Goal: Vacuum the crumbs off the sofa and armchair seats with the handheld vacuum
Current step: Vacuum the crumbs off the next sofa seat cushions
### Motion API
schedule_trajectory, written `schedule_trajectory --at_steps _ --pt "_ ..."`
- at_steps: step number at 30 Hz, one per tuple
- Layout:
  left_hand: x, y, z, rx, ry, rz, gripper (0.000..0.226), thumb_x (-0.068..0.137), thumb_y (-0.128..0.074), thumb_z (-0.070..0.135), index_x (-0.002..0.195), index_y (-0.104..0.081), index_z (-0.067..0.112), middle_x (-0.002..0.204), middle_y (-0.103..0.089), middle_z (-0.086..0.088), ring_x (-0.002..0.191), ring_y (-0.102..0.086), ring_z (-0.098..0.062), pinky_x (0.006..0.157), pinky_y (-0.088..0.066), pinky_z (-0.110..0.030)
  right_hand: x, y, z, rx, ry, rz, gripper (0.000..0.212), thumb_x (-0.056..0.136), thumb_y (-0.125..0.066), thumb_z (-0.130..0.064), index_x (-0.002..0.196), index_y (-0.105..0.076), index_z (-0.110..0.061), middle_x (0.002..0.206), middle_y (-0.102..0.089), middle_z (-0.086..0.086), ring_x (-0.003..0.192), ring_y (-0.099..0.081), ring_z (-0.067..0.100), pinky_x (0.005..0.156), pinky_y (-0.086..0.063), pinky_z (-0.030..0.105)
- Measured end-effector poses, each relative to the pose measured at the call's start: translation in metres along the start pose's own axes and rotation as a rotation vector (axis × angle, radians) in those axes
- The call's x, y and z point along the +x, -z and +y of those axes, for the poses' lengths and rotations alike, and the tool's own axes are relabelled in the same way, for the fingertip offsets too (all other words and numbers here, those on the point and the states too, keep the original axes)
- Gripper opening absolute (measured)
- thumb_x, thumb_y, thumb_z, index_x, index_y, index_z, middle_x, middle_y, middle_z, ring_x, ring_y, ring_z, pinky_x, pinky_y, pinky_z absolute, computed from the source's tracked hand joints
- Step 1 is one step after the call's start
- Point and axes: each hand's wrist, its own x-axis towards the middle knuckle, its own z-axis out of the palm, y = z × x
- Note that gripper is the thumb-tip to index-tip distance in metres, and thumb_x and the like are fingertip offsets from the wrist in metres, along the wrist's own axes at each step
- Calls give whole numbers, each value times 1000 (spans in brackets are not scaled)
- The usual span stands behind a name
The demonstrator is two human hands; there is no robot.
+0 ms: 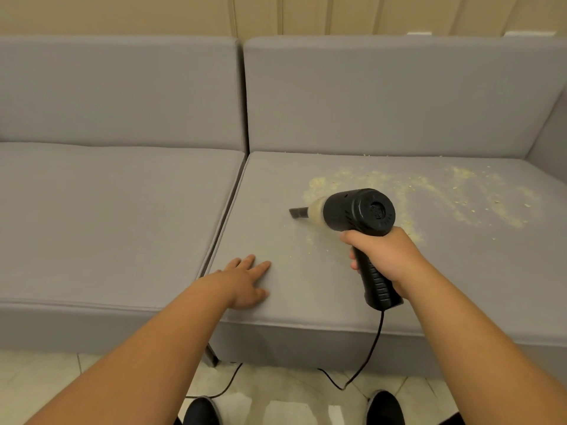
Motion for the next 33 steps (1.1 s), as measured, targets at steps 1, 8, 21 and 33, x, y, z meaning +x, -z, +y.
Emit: schedule_trajectory --at_steps 1,8,21,33 --pt "0 0 0 0 0 2 77 102 -39 61 161 8 46 172 16 7 159 12 -25 127 -9 -57 1 0 1 -17 11 25 14 86 -81 -21 92 -74 -10 72 -74 8 60 -71 19 74 -61 40" --pt "0 1 2 4 11 -6 77 103 -40 60 162 8 46 172 15 7 159 11 -25 127 -10 -56 -5 6 5 -4 1 -12 18 86 -82 -22 96 -74 -9 73 -73 9 61 -71 20 74 -61 41" --pt "1 -2 25 -6 10 31 74 101 -34 67 160 7 50 172 16 4 159 12 -27 125 -7 -60 -30 25 17 -57 20 -89 16 88 -79 -22 96 -75 -8 72 -74 8 64 -71 22 81 -62 46" --pt "5 15 72 27 16 1 79 102 -39 62 162 8 43 172 16 1 159 9 -31 126 -7 -58 -46 66 37 14 -10 -35 20 88 -82 -21 97 -74 -6 74 -74 11 64 -71 24 79 -62 46"
